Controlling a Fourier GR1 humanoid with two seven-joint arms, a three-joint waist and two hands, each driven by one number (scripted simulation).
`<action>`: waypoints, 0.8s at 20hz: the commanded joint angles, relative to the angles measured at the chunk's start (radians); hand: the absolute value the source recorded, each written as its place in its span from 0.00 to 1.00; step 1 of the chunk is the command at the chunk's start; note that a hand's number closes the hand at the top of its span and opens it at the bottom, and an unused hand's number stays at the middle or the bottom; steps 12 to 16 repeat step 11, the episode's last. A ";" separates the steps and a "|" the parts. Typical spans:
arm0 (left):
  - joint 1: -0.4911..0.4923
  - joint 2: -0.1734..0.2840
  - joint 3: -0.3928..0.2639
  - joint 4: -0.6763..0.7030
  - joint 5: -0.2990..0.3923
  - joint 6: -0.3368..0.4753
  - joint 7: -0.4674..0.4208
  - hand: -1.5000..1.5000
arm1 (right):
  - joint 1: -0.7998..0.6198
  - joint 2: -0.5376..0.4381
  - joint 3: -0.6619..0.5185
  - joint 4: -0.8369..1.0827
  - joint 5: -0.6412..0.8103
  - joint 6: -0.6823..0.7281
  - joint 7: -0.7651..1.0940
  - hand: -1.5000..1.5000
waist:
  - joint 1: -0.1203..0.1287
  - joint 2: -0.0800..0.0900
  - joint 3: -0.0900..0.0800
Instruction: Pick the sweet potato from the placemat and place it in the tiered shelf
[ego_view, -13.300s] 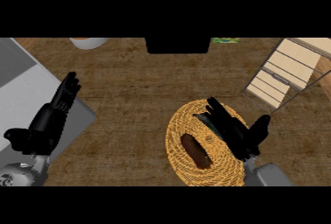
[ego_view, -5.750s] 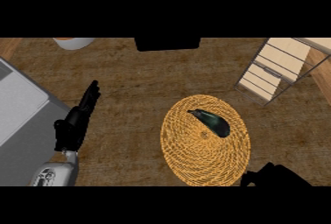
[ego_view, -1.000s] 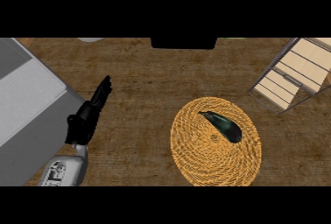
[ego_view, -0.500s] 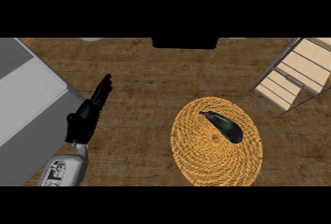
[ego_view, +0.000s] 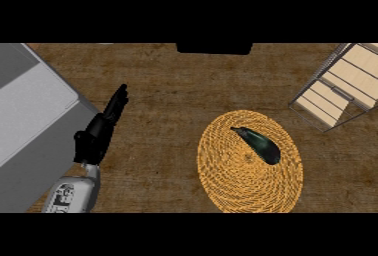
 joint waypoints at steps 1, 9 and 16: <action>0.010 0.001 0.001 0.007 0.000 -0.001 -0.012 0.50 | 0.080 -0.075 0.021 0.012 0.027 0.079 -0.003 0.00 | -0.001 0.010 0.004; 0.006 -0.010 -0.001 0.015 -0.001 0.006 -0.023 0.50 | 0.174 -0.144 0.023 0.022 0.036 0.192 -0.077 0.00 | -0.008 0.016 0.011; -0.018 -0.003 0.016 0.006 0.000 0.016 -0.013 0.50 | 0.196 -0.152 0.019 0.027 0.034 0.223 -0.098 0.00 | -0.011 0.014 0.012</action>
